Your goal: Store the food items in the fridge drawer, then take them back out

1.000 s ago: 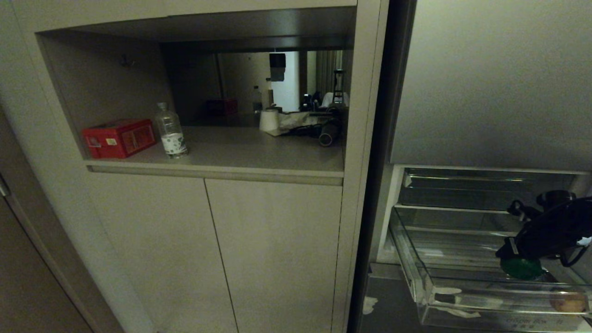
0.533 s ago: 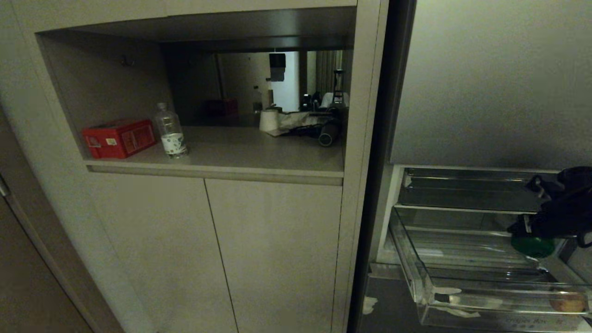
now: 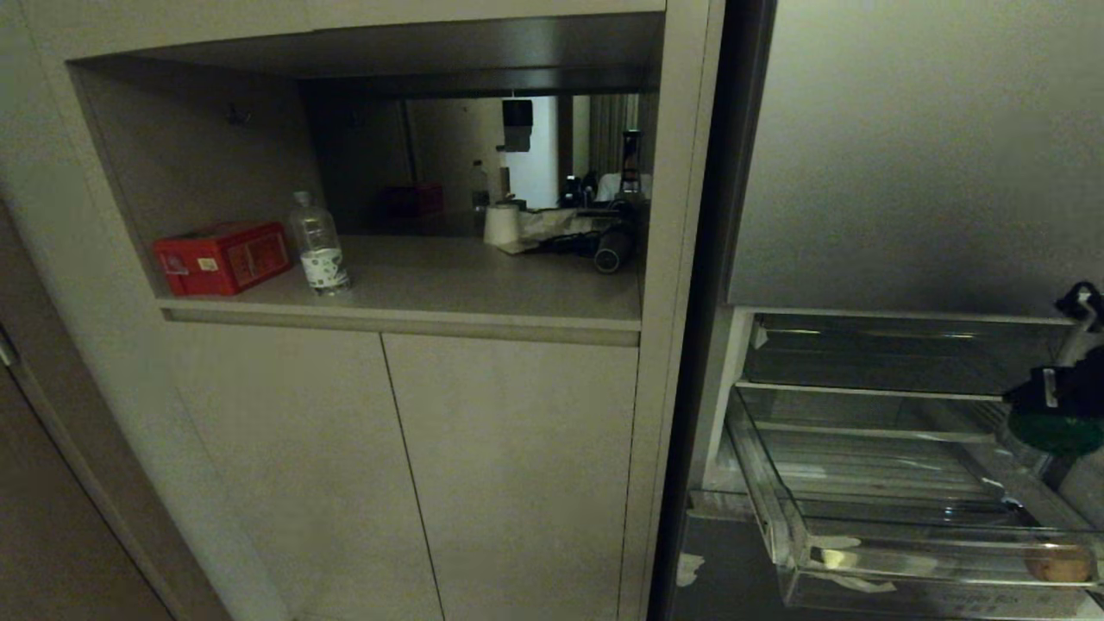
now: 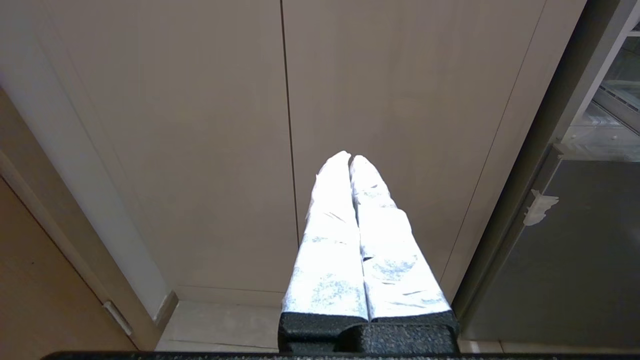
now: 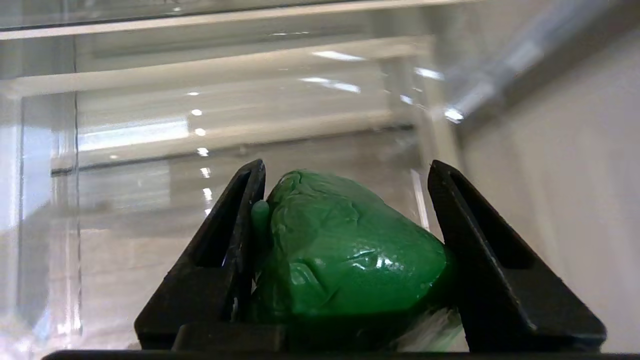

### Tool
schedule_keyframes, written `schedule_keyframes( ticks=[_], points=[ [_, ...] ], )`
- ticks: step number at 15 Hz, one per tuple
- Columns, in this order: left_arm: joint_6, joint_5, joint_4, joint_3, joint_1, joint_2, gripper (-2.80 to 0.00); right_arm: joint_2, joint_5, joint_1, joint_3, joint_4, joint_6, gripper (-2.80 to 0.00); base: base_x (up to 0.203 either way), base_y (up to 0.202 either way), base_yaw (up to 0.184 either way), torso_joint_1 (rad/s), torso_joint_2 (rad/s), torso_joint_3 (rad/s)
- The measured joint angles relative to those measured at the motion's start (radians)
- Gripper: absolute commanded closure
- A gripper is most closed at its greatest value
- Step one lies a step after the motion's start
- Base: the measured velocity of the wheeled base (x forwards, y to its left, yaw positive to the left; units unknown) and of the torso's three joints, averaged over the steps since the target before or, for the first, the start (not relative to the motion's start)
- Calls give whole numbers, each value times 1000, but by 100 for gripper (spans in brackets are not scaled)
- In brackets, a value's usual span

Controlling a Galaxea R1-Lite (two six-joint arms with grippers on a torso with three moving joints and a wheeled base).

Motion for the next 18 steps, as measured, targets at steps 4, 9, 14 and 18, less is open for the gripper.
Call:
schedule_keyframes(
  ticks=[4,9,14,18],
  points=[
    [0,0,0,0,0,0,0,-227,0,-53,153,0,-3,0,0,0,0,0,0,0],
    [0,0,0,0,0,0,0,-528,0,-92,364,-7,-7,0,0,1,-14,-1,-1,0],
    [0,0,0,0,-2,0,0,-713,-5,-99,500,-115,-21,0,-1,8,-167,-1,1,0],
    [0,0,0,0,0,0,0,-805,-19,-101,518,-125,-20,0,-1,7,-176,2,2,2]
  ],
)
